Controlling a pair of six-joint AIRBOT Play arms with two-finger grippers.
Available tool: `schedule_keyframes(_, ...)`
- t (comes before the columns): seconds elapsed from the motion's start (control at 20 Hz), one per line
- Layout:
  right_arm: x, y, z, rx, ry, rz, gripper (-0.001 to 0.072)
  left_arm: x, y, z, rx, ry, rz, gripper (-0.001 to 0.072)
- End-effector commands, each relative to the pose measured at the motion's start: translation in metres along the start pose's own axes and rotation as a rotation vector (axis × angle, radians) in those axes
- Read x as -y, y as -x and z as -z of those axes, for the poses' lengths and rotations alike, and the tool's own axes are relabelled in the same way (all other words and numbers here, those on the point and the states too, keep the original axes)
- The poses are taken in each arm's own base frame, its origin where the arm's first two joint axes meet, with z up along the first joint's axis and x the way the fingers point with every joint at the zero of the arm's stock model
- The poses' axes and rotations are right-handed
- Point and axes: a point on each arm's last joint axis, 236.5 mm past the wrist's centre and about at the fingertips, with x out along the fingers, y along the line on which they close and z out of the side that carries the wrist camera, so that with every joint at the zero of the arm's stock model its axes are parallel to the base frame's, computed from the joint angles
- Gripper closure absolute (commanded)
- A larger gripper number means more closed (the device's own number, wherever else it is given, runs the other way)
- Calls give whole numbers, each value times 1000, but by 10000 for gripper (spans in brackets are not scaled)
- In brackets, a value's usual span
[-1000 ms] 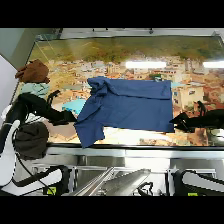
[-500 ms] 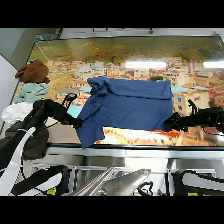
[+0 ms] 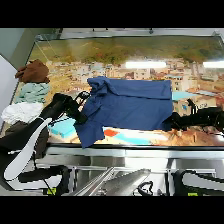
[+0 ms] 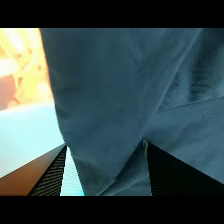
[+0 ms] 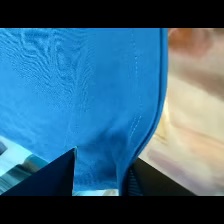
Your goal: Fold the shirts.
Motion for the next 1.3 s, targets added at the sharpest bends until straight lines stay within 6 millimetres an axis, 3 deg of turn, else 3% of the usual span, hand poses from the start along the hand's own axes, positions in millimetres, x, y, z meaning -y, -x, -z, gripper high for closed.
schedule_keyframes(0.0, -3, 2, -4, 10, 6, -3, 345, 4, 1, -5, -16, -72, -11, 170)
schedule_keyframes(0.15, -3, 3, -6, 12, 8, -4, 345, -6, -6, -14, 16, -80, -42, 182)
schedule_keyframes(0.25, -3, 3, -5, 12, 8, -4, 346, -10, -19, -11, -9, -66, -34, 382)
schedule_keyframes(0.3, -4, 3, -6, 13, 7, -5, 346, -12, -26, -7, -35, -60, -26, 563)
schedule_keyframes(0.35, -5, 3, -6, 15, 4, -11, 347, -15, -31, -1, -60, -53, -29, 690)
schedule_keyframes(0.45, -9, 4, -6, 13, 5, -24, 390, -28, -28, 0, -66, 12, -55, 691)
schedule_keyframes(0.5, -13, 6, -5, 0, 18, -35, 591, -32, -18, -6, -49, 30, -53, 691)
schedule_keyframes(0.65, -26, 15, -9, 7, 55, -54, 695, -26, 30, -40, 103, 88, 34, 691)
schedule_keyframes(0.75, -32, 20, -17, 49, 61, -62, 696, -12, 53, -50, 170, 131, 142, 690)
schedule_keyframes(0.85, -34, 24, -20, 71, 73, -56, 696, 0, 62, -49, 168, 157, 223, 690)
schedule_keyframes(1.0, -34, 25, -19, 69, 79, -50, 696, 9, 60, -42, 132, 181, 287, 689)
schedule_keyframes(1.1, -37, 26, -17, 67, 88, -57, 696, 28, 57, -32, 67, 173, 375, 690)
schedule_keyframes(1.2, -54, 37, -23, 118, 118, -89, 697, 38, 64, -33, 76, 177, 427, 692)
schedule_keyframes(1.25, -73, 52, -30, 167, 147, -122, 697, 40, 77, -41, 129, 195, 451, 692)
